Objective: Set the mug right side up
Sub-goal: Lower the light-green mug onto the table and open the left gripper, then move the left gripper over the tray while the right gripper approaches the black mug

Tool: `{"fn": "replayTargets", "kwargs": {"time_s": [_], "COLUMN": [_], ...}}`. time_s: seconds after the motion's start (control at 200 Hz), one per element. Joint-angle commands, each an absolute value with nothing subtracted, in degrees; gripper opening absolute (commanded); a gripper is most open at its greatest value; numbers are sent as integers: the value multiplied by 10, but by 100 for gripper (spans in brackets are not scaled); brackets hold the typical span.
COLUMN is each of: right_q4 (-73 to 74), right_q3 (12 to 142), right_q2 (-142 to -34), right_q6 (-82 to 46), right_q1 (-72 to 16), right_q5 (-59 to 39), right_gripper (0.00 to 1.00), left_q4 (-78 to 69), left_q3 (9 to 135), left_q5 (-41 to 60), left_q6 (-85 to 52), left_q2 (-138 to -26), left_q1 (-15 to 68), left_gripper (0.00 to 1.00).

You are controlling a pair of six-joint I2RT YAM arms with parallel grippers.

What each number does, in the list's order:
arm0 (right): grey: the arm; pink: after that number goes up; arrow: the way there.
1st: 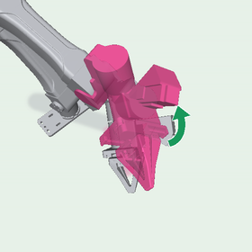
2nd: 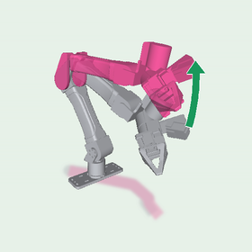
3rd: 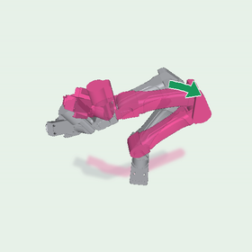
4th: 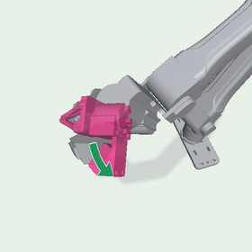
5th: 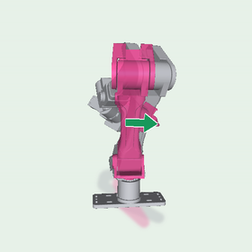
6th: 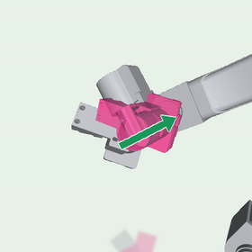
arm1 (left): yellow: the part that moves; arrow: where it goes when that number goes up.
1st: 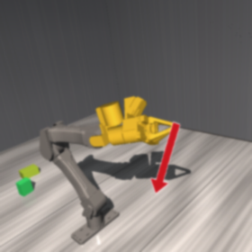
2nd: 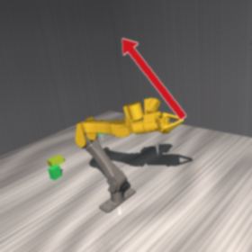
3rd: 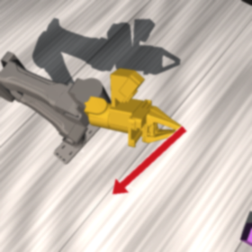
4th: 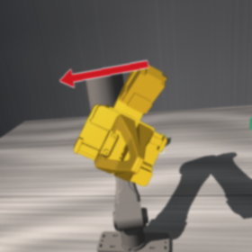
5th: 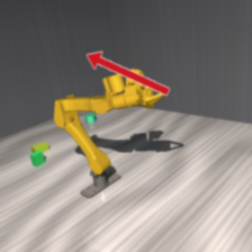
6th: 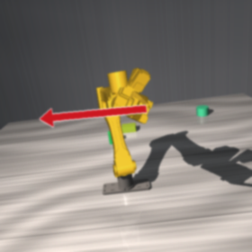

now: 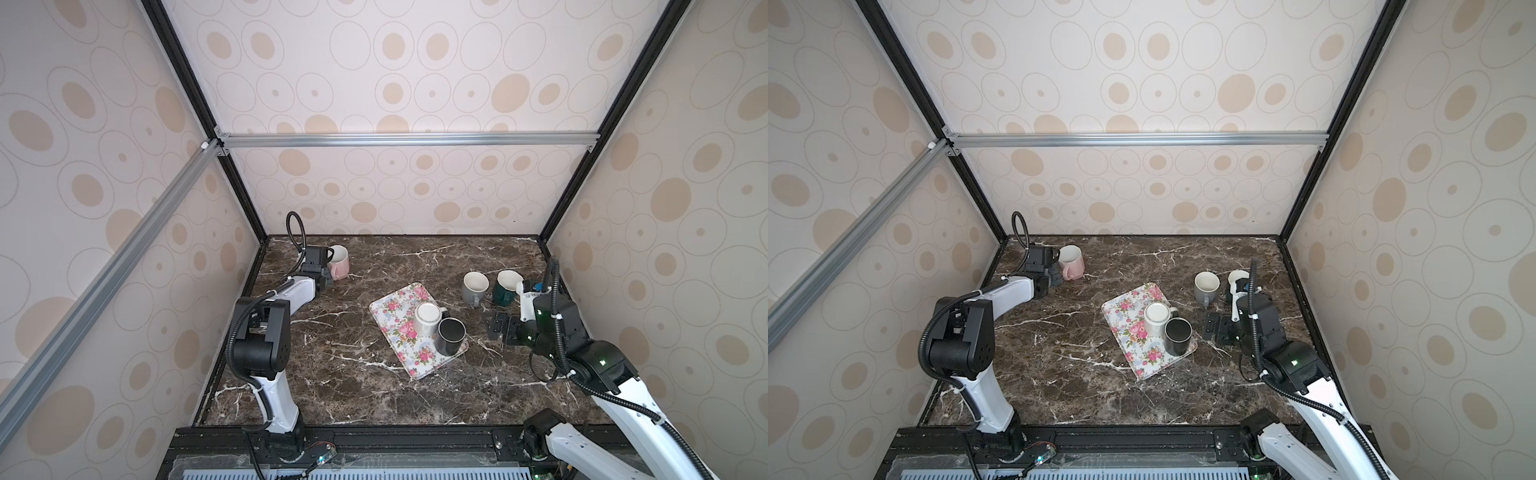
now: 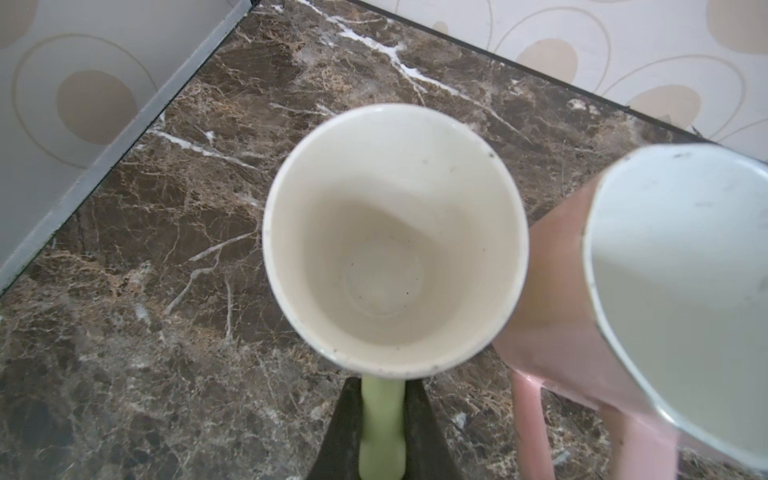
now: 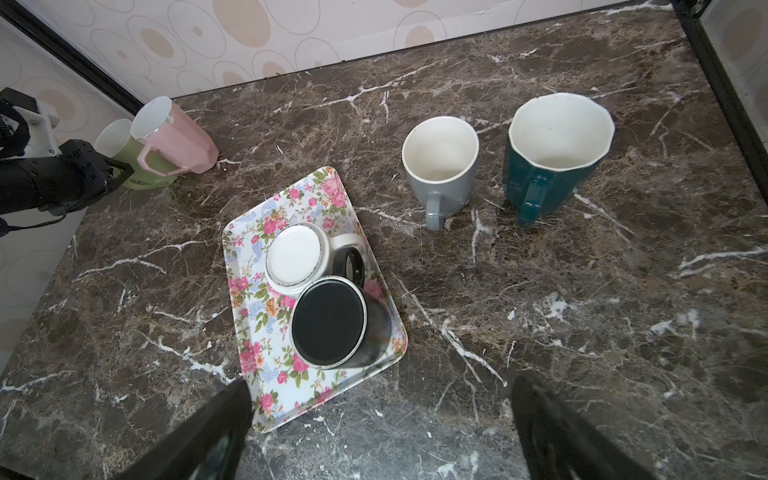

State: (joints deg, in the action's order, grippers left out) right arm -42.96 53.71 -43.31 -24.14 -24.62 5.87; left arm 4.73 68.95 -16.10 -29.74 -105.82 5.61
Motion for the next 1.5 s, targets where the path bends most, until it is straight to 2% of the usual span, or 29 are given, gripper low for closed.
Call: {"fn": "replayTargets", "kwargs": {"time_s": [0.0, 0.03, 0.05, 0.155, 0.295, 0.49, 0.545, 0.815, 1.0, 1.25, 1.391, 1.496], "right_q4": [-442, -443, -444, -451, -459, -481, -489, -498, -479, -448, -431, -427], "right_q3": [551, 550, 551, 552, 552, 559, 562, 572, 544, 455, 422, 411], "right_q2": [-431, -431, -430, -432, -432, -444, -456, -525, -535, -525, -519, -518], "right_q6": [-240, -241, -241, -243, -245, -241, -232, -214, -218, -235, -245, -249], "right_q1": [-244, -244, -244, -244, -244, -244, -244, -243, -242, -243, -243, -243], "right_q5": [65, 65, 64, 68, 69, 75, 73, 16, -31, -60, -63, -63], "right_gripper": [100, 100, 100, 100, 100, 100, 100, 100, 99, 90, 87, 87], "left_q4": [14, 15, 15, 25, 31, 29, 33, 41, 39, 19, 43, 6], "left_q3": [724, 724, 723, 725, 721, 701, 697, 653, 613, 558, 542, 495], "left_q5": [-181, -184, -184, -195, -194, -188, -185, -188, -178, -190, -225, -184], "left_q6": [-300, -301, -301, -300, -299, -302, -305, -308, -328, -322, -302, -320], "left_q2": [-1054, -1053, -1051, -1050, -1042, -1015, -1006, -951, -892, -802, -782, -765], "left_q1": [52, 52, 52, 52, 52, 53, 53, 55, 77, 151, 232, 281], "left_gripper": [0, 0, 6, 48, 74, 89, 98, 98, 98, 98, 98, 98]}}
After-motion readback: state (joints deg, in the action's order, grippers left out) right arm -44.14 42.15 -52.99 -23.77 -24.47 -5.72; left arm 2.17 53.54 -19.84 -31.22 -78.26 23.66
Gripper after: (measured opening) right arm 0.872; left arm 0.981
